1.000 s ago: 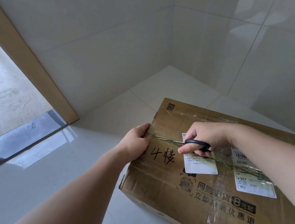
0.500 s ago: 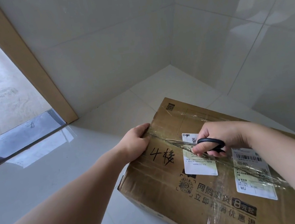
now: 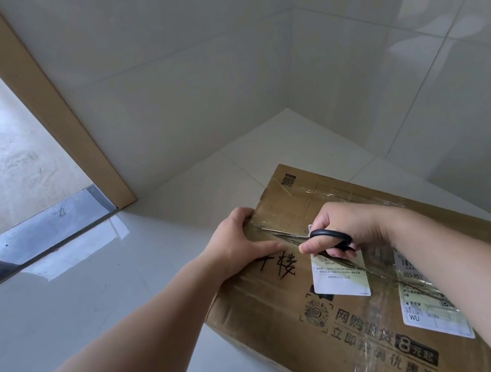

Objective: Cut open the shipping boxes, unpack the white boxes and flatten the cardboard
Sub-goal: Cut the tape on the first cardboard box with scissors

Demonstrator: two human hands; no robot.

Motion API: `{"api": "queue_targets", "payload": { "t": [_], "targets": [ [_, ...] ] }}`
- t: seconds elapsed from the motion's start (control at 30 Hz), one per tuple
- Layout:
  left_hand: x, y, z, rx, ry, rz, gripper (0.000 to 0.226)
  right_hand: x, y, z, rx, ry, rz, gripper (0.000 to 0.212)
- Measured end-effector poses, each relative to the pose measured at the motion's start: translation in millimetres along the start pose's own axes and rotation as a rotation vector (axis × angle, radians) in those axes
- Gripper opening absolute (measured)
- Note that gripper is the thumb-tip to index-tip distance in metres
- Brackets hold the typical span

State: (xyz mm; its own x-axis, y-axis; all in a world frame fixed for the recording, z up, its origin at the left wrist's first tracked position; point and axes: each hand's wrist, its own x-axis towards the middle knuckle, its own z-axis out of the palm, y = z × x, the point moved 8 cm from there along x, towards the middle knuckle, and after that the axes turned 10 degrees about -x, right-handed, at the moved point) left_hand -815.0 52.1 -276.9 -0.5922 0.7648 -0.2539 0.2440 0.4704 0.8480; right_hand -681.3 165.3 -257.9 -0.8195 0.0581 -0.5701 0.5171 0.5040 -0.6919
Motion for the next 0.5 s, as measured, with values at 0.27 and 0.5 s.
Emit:
{"api": "queue_targets", "payload": {
  "t": [0.27, 0.5],
  "targets": [
    [-8, -47, 9, -0.109, -0.227, -0.443, 0.089, 7, 0, 0, -0.064, 0.061, -0.071, 0.047],
    [-4, -50, 13, -0.094, -0.23, -0.429, 0.086, 10, -3, 2, 0.005, 0.032, -0.057, 0.049]
  ]
}}
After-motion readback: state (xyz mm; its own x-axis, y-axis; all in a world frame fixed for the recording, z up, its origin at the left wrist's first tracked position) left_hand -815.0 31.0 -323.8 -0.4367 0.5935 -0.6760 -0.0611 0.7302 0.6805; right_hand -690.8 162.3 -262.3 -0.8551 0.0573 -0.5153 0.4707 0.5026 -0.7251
